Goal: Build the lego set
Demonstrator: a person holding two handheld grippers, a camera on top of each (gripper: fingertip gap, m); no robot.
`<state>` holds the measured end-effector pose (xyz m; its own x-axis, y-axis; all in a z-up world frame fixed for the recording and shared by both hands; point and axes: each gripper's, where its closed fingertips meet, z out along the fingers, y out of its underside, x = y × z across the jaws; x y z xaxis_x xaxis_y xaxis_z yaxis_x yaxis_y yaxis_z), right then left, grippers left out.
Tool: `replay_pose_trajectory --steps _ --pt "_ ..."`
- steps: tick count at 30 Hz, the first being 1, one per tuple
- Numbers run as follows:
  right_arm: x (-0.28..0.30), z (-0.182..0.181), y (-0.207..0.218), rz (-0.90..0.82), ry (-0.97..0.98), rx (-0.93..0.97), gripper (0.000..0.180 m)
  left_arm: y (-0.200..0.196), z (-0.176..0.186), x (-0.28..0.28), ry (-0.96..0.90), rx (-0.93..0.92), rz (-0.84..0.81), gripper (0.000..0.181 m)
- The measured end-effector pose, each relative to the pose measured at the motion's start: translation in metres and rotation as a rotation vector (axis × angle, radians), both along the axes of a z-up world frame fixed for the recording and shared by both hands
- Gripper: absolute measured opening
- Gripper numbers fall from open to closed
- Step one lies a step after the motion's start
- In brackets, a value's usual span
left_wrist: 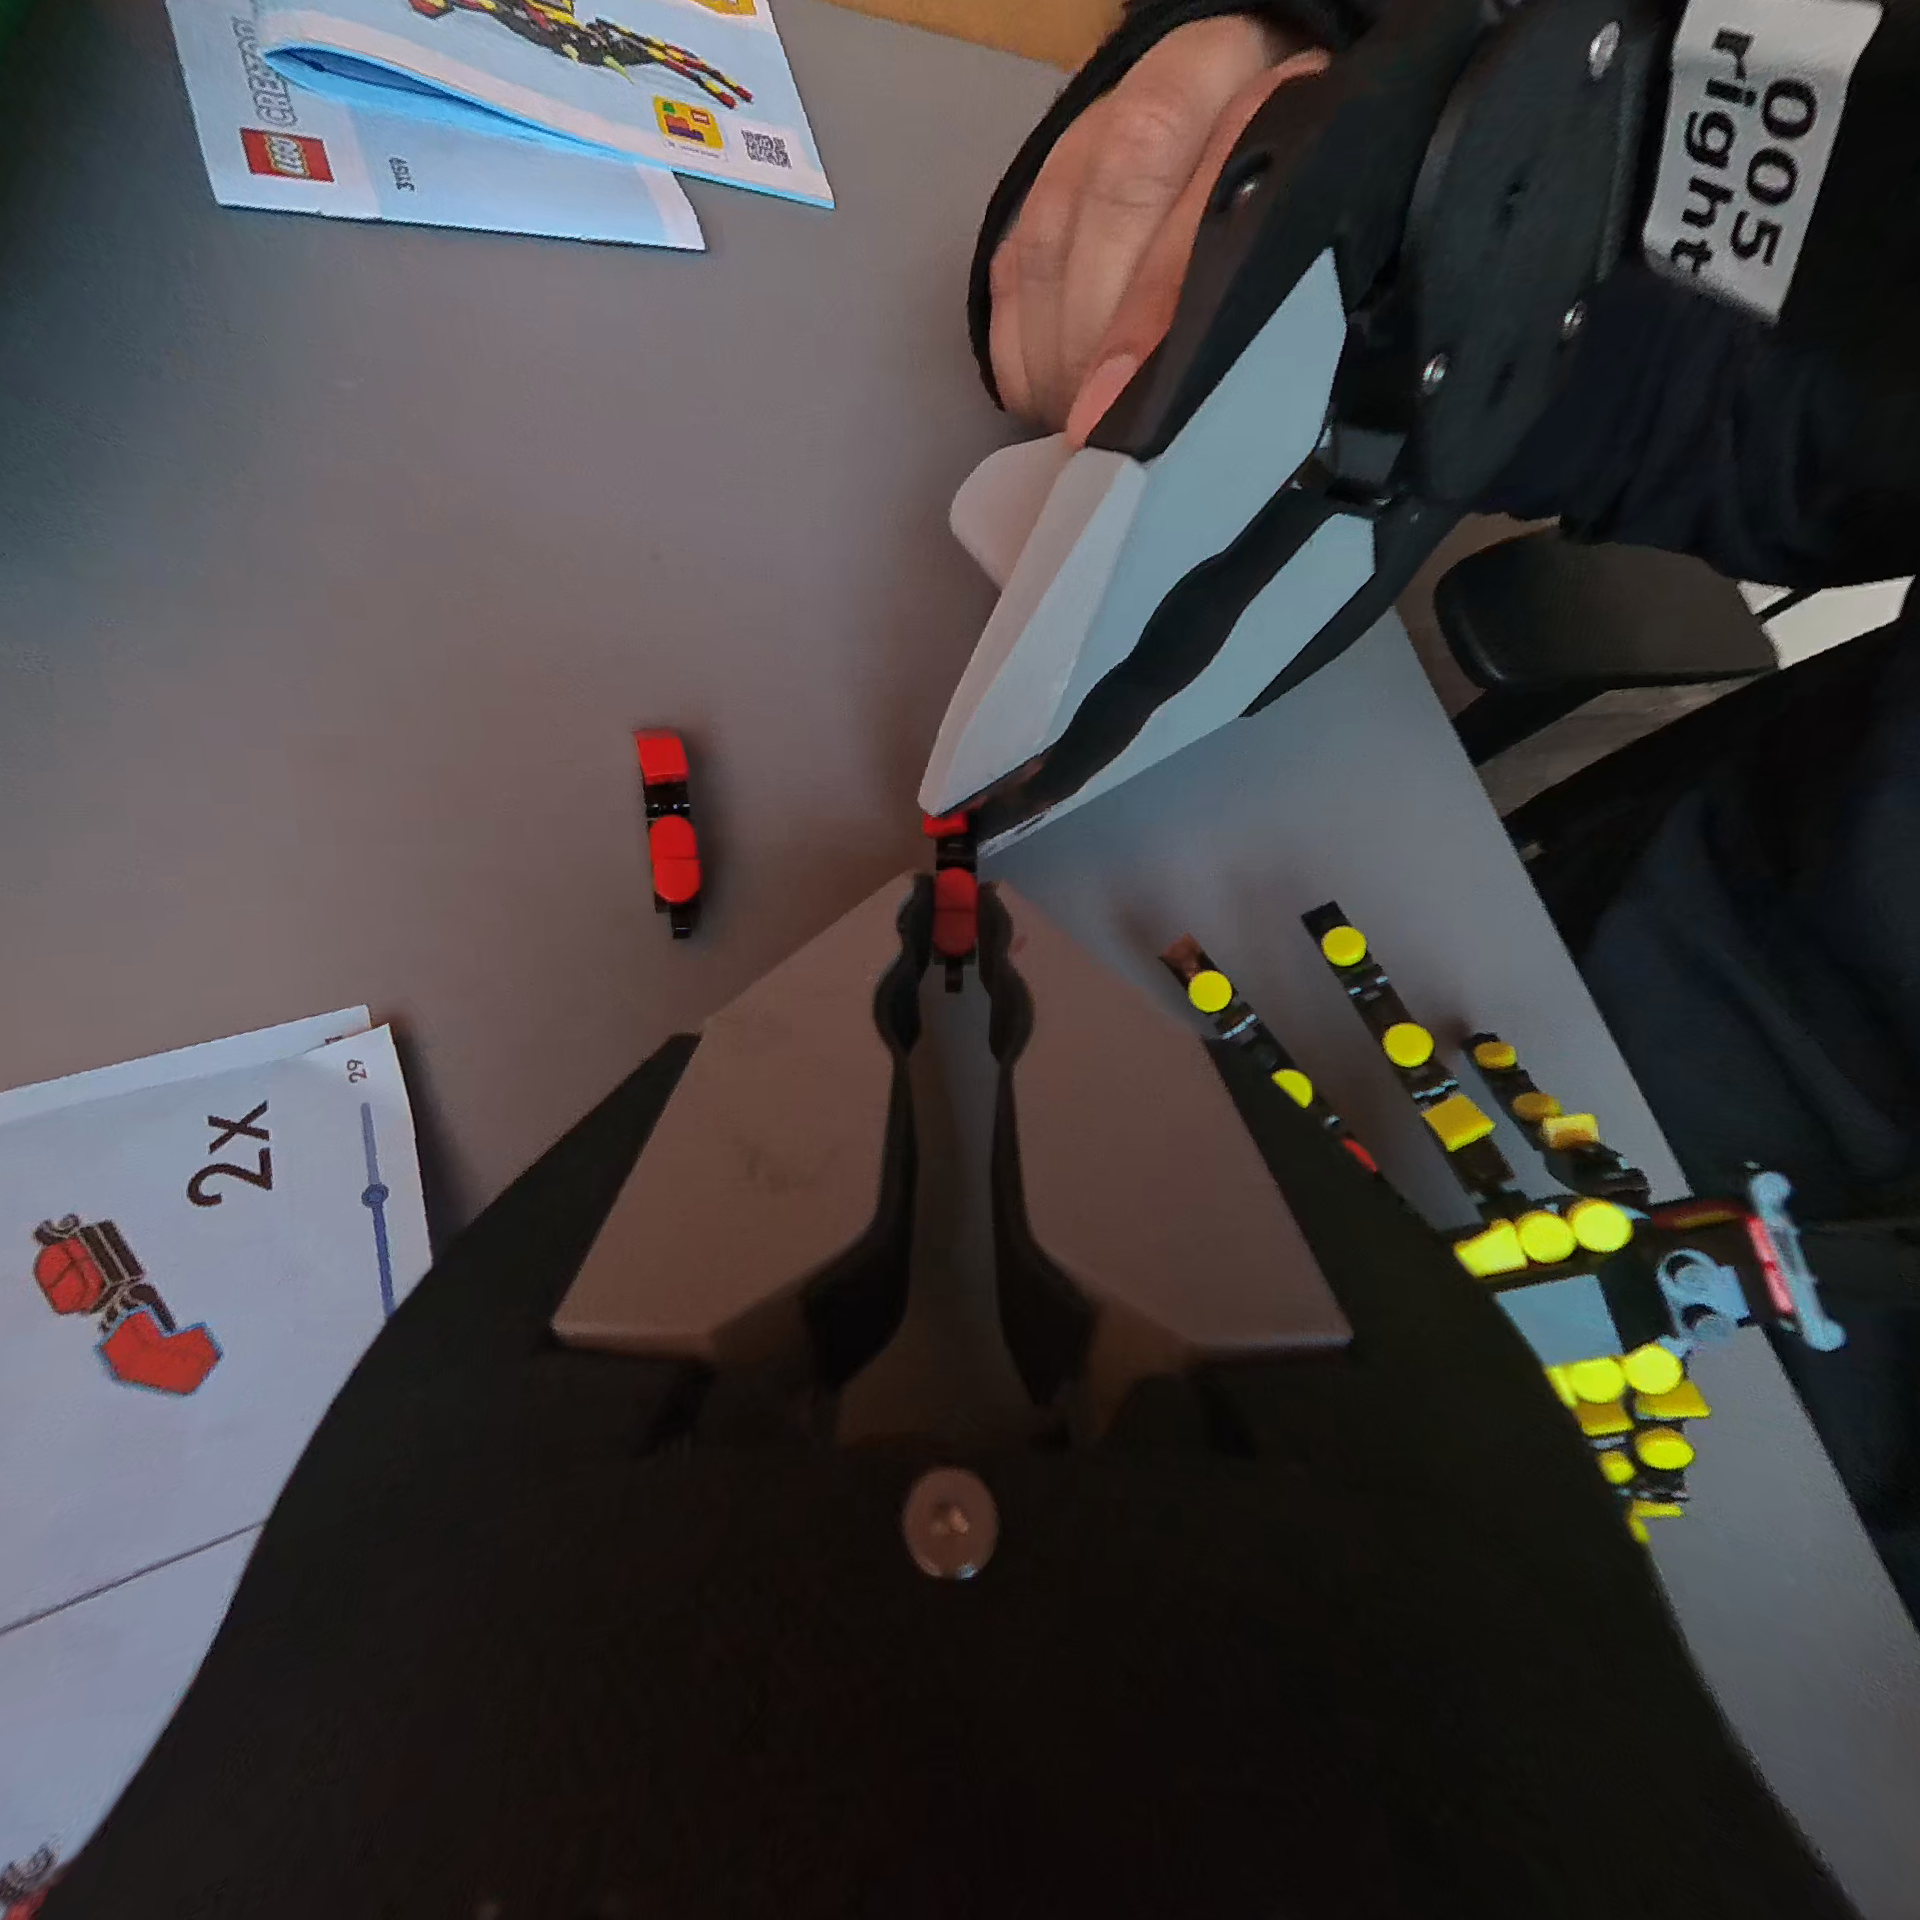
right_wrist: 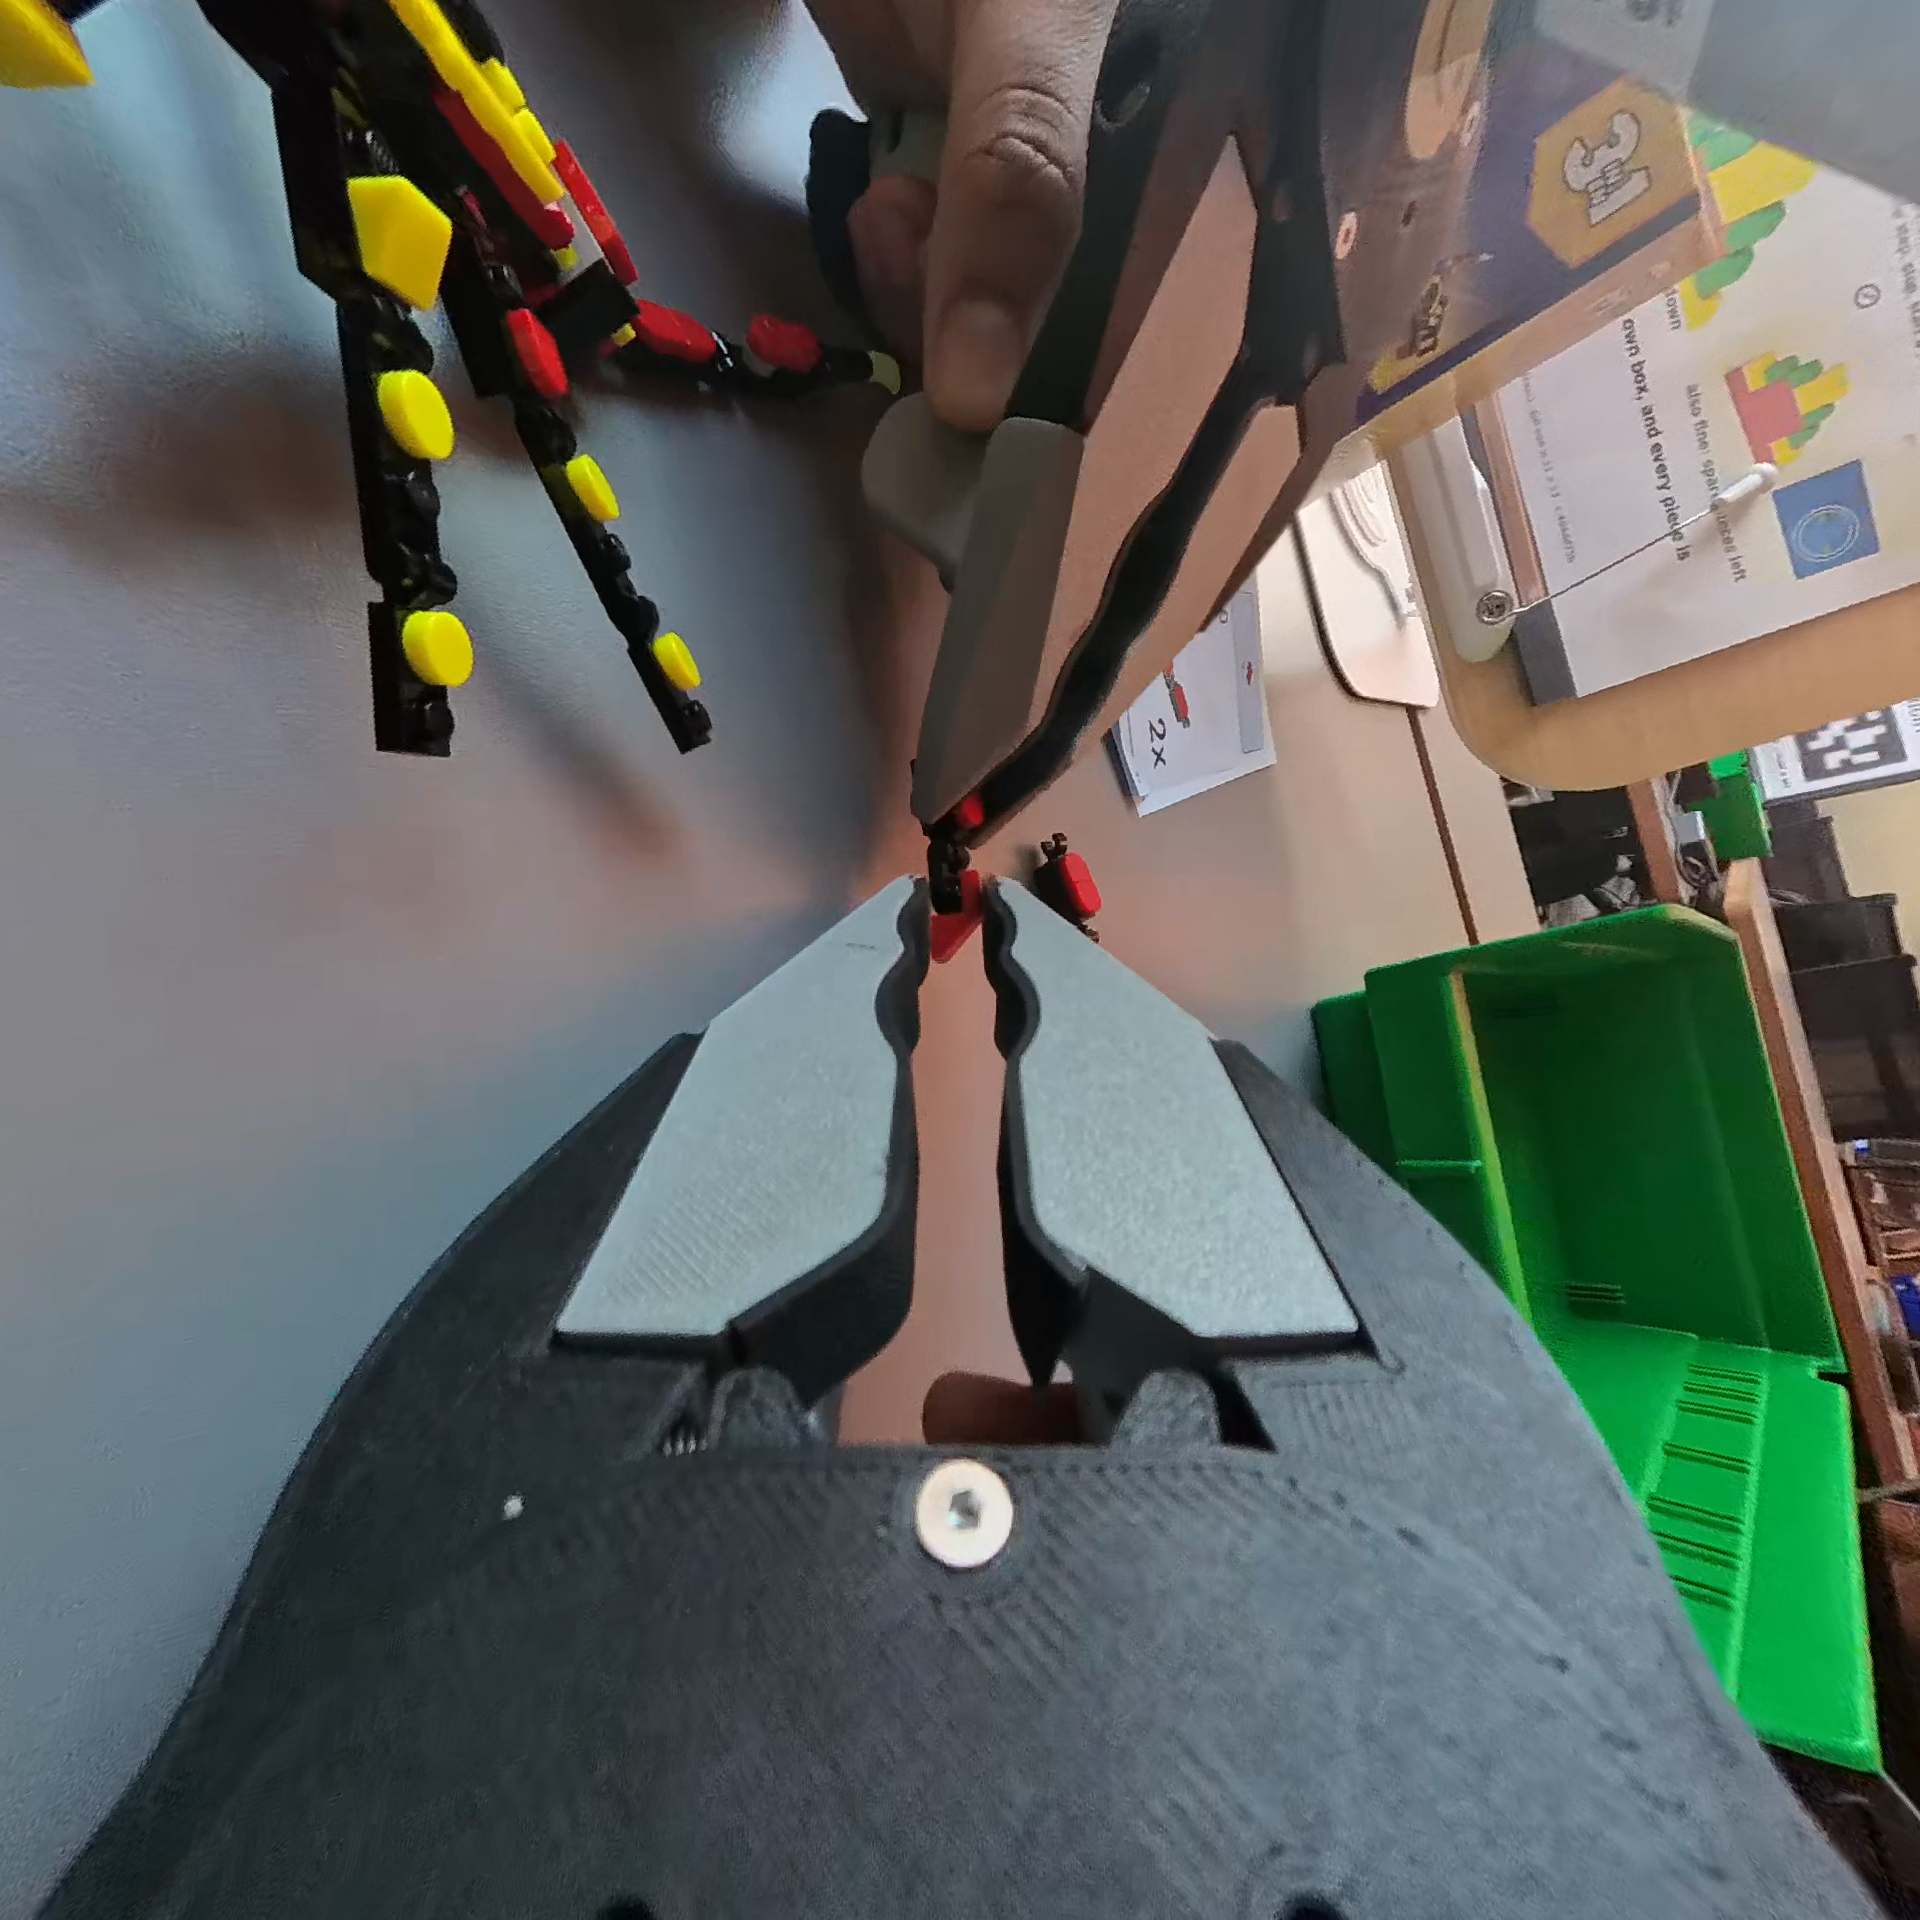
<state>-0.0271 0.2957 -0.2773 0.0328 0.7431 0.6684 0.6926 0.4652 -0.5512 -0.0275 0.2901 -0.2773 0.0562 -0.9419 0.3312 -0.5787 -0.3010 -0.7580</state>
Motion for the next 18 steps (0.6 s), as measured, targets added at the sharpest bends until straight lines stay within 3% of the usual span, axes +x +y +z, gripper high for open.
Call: replay_pose_trajectory --steps 1,7,18 --pt "0.0001 0.0011 0.0002 -0.001 0.009 -0.006 0.007 0.0002 0.0011 0.0 -0.008 -0.024 0.008 0.006" --pt "0.0007 0.0025 0.002 -0.006 0.03 -0.039 0.007 0.0016 0.001 0.0008 -0.015 -0.108 0.051 0.006" --pt "-0.0012 -0.0017 0.0009 0.013 -0.062 0.128 0.006 0.0004 -0.003 -0.0011 0.0 -0.233 0.076 0.006"
